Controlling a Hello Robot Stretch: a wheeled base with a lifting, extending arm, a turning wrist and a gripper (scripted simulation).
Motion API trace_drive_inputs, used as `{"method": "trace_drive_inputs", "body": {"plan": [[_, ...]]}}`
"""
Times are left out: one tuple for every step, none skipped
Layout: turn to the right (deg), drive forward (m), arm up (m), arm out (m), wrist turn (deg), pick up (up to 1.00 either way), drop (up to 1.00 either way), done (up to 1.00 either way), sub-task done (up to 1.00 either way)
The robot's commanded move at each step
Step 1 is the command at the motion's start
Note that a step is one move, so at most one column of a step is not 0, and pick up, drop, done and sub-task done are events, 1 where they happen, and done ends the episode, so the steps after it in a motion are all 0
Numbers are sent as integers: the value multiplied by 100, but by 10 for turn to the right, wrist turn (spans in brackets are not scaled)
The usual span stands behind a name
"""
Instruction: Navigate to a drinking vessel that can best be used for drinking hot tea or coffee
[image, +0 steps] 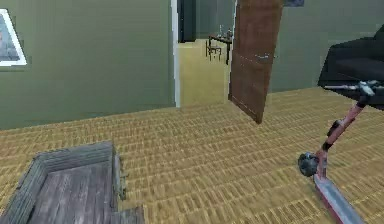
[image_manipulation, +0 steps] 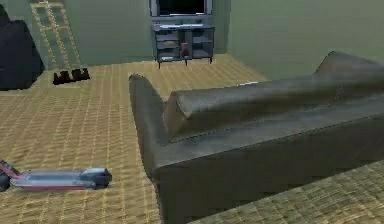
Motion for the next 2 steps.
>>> {"method": "trace_drive_inputs", "body": {"plan": [[-450,0,0,0,0,0,0,0,0],[-450,0,0,0,0,0,0,0,0]]}}
